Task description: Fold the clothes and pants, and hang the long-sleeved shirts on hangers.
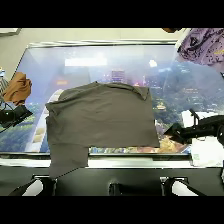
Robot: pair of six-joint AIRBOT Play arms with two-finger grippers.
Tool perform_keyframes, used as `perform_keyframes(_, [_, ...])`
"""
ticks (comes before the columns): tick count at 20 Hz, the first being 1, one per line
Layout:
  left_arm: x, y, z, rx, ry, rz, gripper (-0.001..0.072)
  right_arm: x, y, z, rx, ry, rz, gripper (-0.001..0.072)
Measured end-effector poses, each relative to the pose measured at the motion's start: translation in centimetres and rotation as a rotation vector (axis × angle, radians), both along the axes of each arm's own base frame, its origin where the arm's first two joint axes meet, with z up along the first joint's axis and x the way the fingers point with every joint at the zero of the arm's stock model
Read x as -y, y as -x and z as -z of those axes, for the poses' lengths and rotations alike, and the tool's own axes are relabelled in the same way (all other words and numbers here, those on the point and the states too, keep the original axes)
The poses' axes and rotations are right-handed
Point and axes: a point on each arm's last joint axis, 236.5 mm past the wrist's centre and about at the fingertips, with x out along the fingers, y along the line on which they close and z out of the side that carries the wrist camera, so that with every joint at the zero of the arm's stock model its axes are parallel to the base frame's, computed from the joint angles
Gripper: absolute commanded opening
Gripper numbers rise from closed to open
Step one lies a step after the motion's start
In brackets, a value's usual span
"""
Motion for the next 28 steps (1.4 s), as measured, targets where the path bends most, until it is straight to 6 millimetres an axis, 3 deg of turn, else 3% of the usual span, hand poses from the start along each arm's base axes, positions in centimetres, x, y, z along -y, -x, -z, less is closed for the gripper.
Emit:
perform_keyframes(6, [0.0, 0.0, 0.0, -0.009, 0.036, -0.064, 0.0407, -1.9, 2.3, 1.9, -0.033, -0.051, 0.001, 0.0487])
perform_keyframes(7, [0.0, 0.0, 0.0, -0.012, 0.048, -0.086, 0.0423, -2.3, 2.5, 2.0, -0.035, -0.066, 0.007, 0.0486])
perform_keyframes(9, [0.1, 0.1, 0.0, -0.016, 0.067, -0.121, 0.0531, -2.9, 2.6, 2.1, -0.032, -0.089, 0.018, 0.0486])
perform_keyframes(16, [0.3, 0.6, 0.2, -0.045, 0.098, -0.147, 0.0531, -4.6, 4.3, 2.9, -0.066, -0.147, 0.034, 0.0475])
perform_keyframes(19, [-0.2, 1.5, 0.6, -0.07, 0.105, -0.156, 0.0531, -4.6, 5.0, 3.6, -0.082, -0.134, 0.032, 0.0127])
perform_keyframes(20, [-0.6, 2.0, 0.9, -0.083, 0.107, -0.158, 0.0531, -4.5, 5.1, 3.8, -0.084, -0.126, 0.034, 0.006])
perform_keyframes(24, [-0.9, 5.0, 3.9, -0.141, 0.158, -0.131, 0.0531, -4.4, 4.8, 4.1, -0.069, -0.118, 0.045, 0.0039])
perform_keyframes(28, [1.2, 7.8, 7.8, -0.166, 0.257, -0.061, 0.0531, -4.5, 4.6, 4.0, -0.06, -0.121, 0.046, 0.0038])
